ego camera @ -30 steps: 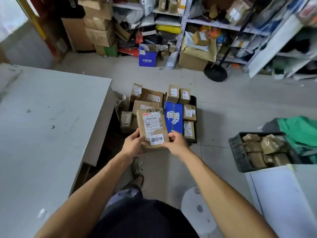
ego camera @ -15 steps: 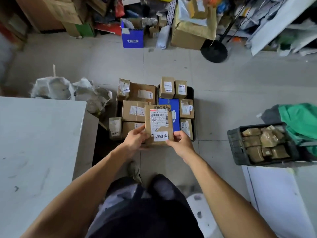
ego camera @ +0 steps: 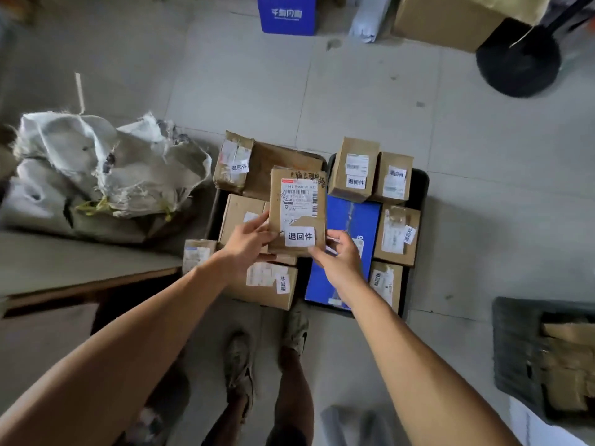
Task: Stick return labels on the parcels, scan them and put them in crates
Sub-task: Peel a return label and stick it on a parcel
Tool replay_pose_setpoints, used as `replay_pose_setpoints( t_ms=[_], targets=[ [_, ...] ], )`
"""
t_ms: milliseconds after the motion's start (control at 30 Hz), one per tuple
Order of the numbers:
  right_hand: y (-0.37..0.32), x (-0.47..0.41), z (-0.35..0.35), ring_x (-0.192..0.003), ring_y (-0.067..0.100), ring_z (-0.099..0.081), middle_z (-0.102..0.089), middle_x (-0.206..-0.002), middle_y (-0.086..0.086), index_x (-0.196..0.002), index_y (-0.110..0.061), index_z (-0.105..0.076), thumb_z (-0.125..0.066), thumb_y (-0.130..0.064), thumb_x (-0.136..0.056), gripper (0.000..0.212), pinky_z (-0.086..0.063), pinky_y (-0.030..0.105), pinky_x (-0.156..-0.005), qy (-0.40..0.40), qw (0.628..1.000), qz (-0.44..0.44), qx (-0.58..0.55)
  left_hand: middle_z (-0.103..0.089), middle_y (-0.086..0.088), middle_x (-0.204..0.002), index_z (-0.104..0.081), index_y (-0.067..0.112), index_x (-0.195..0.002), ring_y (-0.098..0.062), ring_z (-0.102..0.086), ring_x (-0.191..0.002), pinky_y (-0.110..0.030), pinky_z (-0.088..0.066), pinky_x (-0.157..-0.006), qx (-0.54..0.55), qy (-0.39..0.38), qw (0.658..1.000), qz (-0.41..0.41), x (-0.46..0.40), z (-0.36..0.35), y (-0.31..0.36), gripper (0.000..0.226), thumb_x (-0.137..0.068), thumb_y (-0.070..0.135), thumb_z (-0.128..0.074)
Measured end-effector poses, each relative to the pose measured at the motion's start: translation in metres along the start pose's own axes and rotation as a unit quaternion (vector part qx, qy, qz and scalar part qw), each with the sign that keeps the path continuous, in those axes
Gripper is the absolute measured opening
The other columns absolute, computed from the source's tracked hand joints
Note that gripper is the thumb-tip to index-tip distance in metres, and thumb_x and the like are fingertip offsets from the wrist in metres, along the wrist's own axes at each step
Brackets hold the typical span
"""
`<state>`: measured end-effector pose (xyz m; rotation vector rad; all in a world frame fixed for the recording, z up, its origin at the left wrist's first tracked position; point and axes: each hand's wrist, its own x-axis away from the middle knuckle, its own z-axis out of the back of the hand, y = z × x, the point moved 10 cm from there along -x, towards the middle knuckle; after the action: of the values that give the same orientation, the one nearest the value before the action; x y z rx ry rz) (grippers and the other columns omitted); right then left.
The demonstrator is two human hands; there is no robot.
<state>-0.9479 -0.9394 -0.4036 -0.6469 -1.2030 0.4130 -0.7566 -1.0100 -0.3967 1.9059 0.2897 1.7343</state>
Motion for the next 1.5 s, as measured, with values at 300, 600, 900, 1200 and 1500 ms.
replay_pose_setpoints(
  t_ms=[300, 600, 900, 1200, 1500],
  targets=[
    [0.030, -0.212, -0.019, -0.093, 0.007, -0.066, -0.067, -0.119, -0.004, -0.137, -0.033, -0.054, -0.078, -0.033, -0.087, 0.056, -0.044, 0.016, -0.065, 0.067, 0.997, -0.025, -0.037, -0.063, 0.000, -0.135, -0.043, 0.027, -0.152, -0.022, -0.066, -0.105, -0.052, -0.053, -0.098, -0.030, 0.020, 0.998, -0.052, -0.220, -0.023, 0.043, 0.060, -0.101, -0.004, -0.049],
    [0.097, -0.284, -0.043, -0.095, 0.022, -0.071, -0.075, -0.104, 0.003, -0.114, -0.016, -0.070, -0.078, -0.033, -0.077, 0.041, -0.057, 0.032, -0.082, 0.126, 0.975, -0.138, -0.119, -0.068, 0.009, -0.108, -0.043, 0.036, -0.145, -0.001, -0.068, -0.081, -0.023, -0.059, -0.075, -0.102, 0.032, 0.993, -0.049, -0.281, -0.038, 0.025, 0.059, -0.103, -0.005, -0.045],
    [0.110, -0.272, -0.037, -0.105, 0.022, -0.069, -0.069, -0.121, 0.005, -0.138, -0.018, -0.056, -0.069, -0.006, -0.081, 0.059, -0.055, 0.037, -0.099, 0.098, 0.971, -0.168, -0.136, -0.055, 0.010, -0.139, -0.043, 0.027, -0.152, -0.014, -0.057, -0.126, -0.036, -0.046, -0.110, -0.219, 0.017, 0.974, -0.054, -0.274, -0.042, 0.014, 0.053, -0.104, 0.006, -0.046],
    [0.003, -0.127, -0.015, -0.076, 0.020, -0.065, -0.068, -0.097, 0.007, -0.130, -0.017, -0.062, -0.068, -0.018, -0.090, 0.040, -0.058, 0.044, -0.093, -0.032, 0.990, -0.118, 0.068, -0.066, -0.004, -0.106, -0.053, 0.016, -0.143, -0.019, -0.058, -0.084, -0.029, -0.053, -0.066, -0.271, 0.028, 0.961, -0.042, -0.102, -0.023, 0.044, 0.044, -0.100, 0.005, -0.050],
    [-0.151, 0.134, -0.050, -0.108, 0.017, -0.062, -0.065, -0.122, -0.007, -0.118, -0.030, -0.066, -0.073, -0.027, -0.084, 0.035, -0.050, 0.028, -0.086, -0.116, 0.921, 0.092, 0.359, -0.067, -0.005, -0.129, -0.061, 0.020, -0.136, -0.020, -0.064, -0.109, -0.024, -0.049, -0.090, -0.384, 0.122, 0.908, -0.113, 0.211, 0.060, 0.087, 0.039, -0.098, 0.025, -0.054]
  ],
)
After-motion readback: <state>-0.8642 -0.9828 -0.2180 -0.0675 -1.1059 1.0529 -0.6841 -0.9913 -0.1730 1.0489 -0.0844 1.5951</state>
